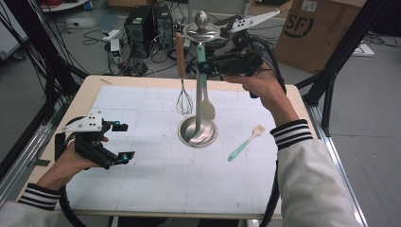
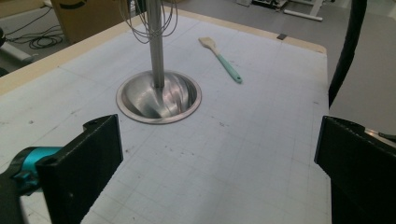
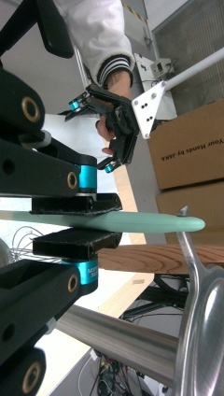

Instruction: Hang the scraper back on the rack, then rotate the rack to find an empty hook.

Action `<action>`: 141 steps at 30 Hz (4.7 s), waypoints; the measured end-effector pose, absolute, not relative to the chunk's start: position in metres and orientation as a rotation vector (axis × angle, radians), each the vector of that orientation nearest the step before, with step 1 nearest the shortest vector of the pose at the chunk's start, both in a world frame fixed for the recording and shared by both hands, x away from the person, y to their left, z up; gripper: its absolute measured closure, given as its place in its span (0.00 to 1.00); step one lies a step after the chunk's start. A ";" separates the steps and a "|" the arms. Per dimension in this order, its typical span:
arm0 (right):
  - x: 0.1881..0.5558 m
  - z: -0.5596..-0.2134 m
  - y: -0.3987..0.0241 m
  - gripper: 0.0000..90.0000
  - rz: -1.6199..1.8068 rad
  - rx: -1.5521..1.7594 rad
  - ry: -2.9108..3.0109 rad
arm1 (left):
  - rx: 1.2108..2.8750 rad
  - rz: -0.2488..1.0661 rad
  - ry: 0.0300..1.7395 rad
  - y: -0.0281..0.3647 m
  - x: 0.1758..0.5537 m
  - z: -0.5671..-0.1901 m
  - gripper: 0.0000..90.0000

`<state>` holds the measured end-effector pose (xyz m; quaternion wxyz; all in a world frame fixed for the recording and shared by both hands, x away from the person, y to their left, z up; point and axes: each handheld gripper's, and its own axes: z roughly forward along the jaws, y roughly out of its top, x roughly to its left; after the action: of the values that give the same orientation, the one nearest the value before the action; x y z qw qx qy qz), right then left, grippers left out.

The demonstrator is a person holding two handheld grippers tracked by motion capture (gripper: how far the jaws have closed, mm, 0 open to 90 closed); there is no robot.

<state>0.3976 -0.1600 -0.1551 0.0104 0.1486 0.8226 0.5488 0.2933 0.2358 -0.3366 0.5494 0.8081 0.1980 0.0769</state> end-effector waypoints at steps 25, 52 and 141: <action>0.393 -0.159 -0.165 0.67 1.650 0.522 2.505 | 1.906 0.189 0.477 0.240 0.289 -0.340 0.02; 0.362 -0.167 -0.187 0.00 1.482 0.510 2.534 | 1.908 0.202 0.469 0.239 0.279 -0.341 0.02; 0.406 -0.112 -0.232 0.99 1.479 0.613 2.405 | 1.861 0.201 0.499 0.253 0.274 -0.354 0.02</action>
<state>0.4061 -0.2324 -0.1119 0.1259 0.2105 0.8258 0.5078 0.2744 0.2534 -0.3543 0.5663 0.7918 0.2122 0.0854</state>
